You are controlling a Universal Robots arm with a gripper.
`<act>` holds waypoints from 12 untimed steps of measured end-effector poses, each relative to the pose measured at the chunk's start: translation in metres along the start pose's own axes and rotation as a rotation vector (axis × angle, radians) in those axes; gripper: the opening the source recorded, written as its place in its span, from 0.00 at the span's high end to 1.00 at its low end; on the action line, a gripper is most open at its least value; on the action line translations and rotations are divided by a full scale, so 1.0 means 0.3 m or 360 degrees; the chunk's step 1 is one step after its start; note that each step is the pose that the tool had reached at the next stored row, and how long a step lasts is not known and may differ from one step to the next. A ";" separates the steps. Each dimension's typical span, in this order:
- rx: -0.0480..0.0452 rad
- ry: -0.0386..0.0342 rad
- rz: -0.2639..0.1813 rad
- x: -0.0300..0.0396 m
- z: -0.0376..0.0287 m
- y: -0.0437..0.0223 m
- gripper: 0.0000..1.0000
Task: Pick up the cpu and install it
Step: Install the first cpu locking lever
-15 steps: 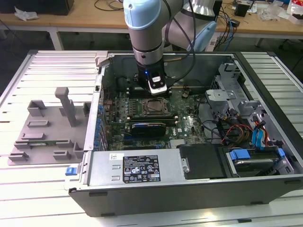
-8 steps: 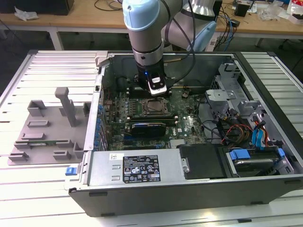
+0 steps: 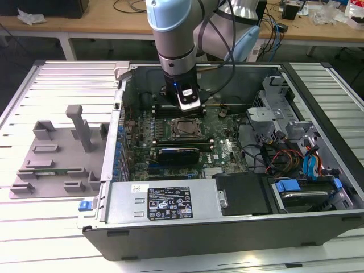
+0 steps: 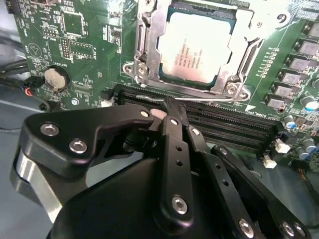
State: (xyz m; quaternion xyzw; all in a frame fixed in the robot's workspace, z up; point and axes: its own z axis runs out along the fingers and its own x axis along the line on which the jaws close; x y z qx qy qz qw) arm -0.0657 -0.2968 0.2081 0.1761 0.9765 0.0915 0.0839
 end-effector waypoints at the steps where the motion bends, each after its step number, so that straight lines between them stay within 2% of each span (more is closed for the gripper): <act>1: -0.0001 -0.0003 -0.0001 0.003 -0.001 -0.001 0.89; 4: -0.0008 -0.0022 -0.0004 0.020 -0.004 -0.005 0.89; 5: -0.0015 -0.0037 -0.0006 0.021 -0.003 -0.006 0.89; 6: -0.0024 -0.0064 -0.0011 0.021 0.000 -0.006 0.89; 7: -0.0041 -0.0108 -0.0018 0.038 0.004 -0.014 0.89; 8: -0.0044 -0.0115 -0.0019 0.049 0.007 -0.018 0.89; 12: -0.0038 -0.0117 -0.0021 0.054 0.015 -0.022 0.89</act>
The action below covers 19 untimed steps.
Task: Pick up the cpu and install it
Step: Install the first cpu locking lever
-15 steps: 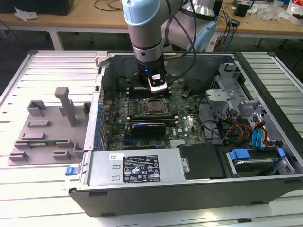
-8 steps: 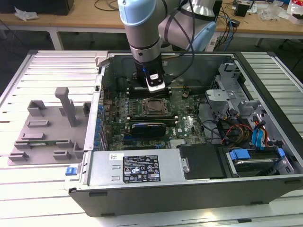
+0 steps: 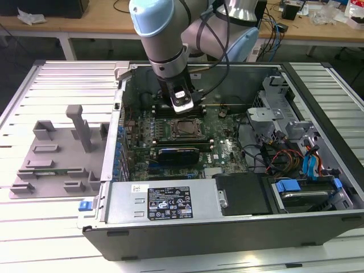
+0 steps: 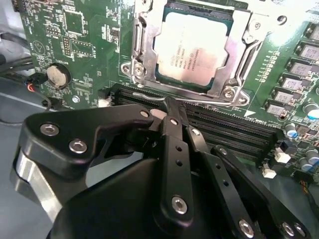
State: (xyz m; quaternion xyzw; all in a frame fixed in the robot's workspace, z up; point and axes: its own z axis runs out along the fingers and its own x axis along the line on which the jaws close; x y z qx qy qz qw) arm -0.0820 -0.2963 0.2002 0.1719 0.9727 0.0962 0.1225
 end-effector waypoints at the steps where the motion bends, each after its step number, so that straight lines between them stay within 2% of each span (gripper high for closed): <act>1: 0.0002 -0.0001 -0.0001 0.000 0.001 0.000 0.89; 8: 0.0013 -0.0006 -0.0005 0.005 0.018 -0.005 0.89; 15: 0.0012 -0.0011 -0.0007 0.006 0.024 -0.006 0.89; 16: 0.0009 -0.0011 -0.0006 0.005 0.018 -0.004 0.89; 17: 0.0012 -0.0011 -0.0007 0.001 0.002 -0.001 0.89; 18: 0.0018 -0.0013 -0.0008 -0.002 -0.016 0.004 0.89; 19: 0.0031 -0.0017 -0.0012 -0.004 -0.022 0.005 0.89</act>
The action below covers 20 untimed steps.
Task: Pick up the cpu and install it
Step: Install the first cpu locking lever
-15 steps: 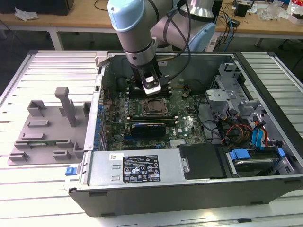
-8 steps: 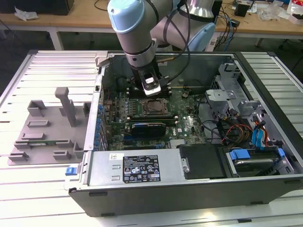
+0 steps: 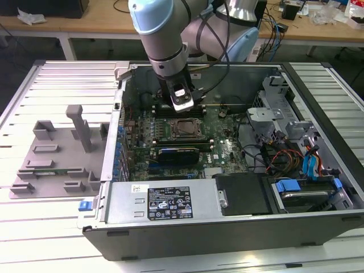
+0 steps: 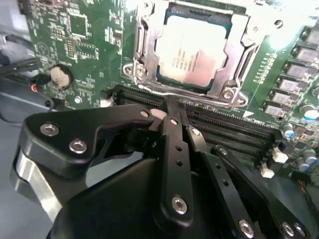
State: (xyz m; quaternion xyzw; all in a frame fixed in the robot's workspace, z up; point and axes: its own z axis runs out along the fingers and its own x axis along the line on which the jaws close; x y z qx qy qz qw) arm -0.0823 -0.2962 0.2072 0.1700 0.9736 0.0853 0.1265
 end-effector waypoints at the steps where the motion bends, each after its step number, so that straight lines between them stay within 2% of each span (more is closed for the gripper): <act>1: 0.0018 -0.0006 -0.0006 -0.001 -0.003 0.000 0.89; 2: 0.0059 -0.0020 -0.0017 -0.002 -0.005 0.000 0.89; 3: 0.0111 -0.0035 -0.0031 -0.003 -0.006 -0.002 0.89; 5: 0.0170 -0.0048 -0.0045 -0.003 -0.007 -0.004 0.89; 7: 0.0296 -0.0074 -0.0077 -0.005 -0.007 -0.006 0.89; 8: 0.0318 -0.0076 -0.0083 -0.006 -0.007 -0.005 0.89; 9: 0.0318 -0.0076 -0.0083 -0.006 -0.007 -0.005 0.89; 10: 0.0320 -0.0071 -0.0083 -0.006 -0.007 -0.005 0.89; 12: 0.0340 -0.0014 -0.0081 -0.010 -0.005 -0.004 0.89; 13: 0.0357 0.0037 -0.0080 -0.016 -0.003 -0.002 0.89; 14: 0.0366 0.0063 -0.0080 -0.018 -0.003 -0.002 0.89; 15: 0.0369 0.0069 -0.0080 -0.018 -0.003 -0.002 0.89; 17: 0.0369 0.0069 -0.0080 -0.019 -0.010 0.000 0.89; 18: 0.0369 0.0069 -0.0080 -0.028 -0.046 0.008 0.89; 20: 0.0369 0.0069 -0.0080 -0.032 -0.064 0.012 0.89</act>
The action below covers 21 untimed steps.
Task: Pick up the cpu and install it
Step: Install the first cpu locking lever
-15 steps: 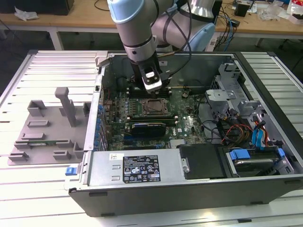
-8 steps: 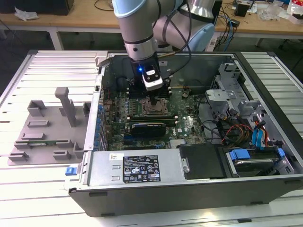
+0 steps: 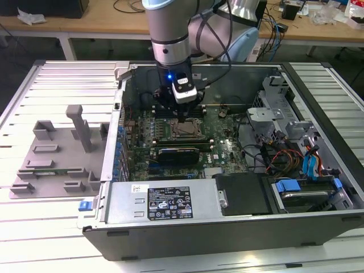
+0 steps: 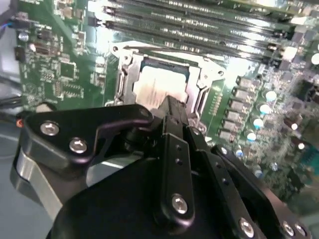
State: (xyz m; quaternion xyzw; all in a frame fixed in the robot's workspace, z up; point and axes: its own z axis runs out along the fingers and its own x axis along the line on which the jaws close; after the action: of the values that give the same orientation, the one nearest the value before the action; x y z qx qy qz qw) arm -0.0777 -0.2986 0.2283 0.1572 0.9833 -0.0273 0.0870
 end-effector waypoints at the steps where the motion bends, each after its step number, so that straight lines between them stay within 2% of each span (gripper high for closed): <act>1: 0.0000 0.0000 0.0000 -0.002 -0.001 0.001 0.89; 2: 0.0000 0.0000 0.0000 -0.004 -0.001 0.001 0.89; 3: 0.0001 0.0004 -0.0001 -0.015 0.001 0.004 0.89; 5: 0.0006 0.0022 -0.0007 -0.037 0.007 0.009 0.89; 7: 0.0006 0.0034 -0.0032 -0.049 0.015 0.012 0.89; 9: -0.0010 0.0033 -0.0128 -0.051 0.024 0.014 0.89; 10: -0.0014 0.0033 -0.0150 -0.051 0.026 0.014 0.89; 14: -0.0041 0.0031 -0.0313 -0.050 0.037 0.013 0.89; 17: -0.0073 0.0039 -0.0323 -0.054 0.041 -0.004 0.89; 18: -0.0107 0.0046 -0.0317 -0.058 0.042 -0.014 0.89; 19: -0.0151 0.0056 -0.0310 -0.062 0.043 -0.029 0.89; 21: -0.0155 0.0057 -0.0310 -0.064 0.044 -0.035 0.89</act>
State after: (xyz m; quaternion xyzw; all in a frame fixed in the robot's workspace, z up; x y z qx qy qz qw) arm -0.0608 -0.3155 0.2191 0.0571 0.9955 0.0150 0.0740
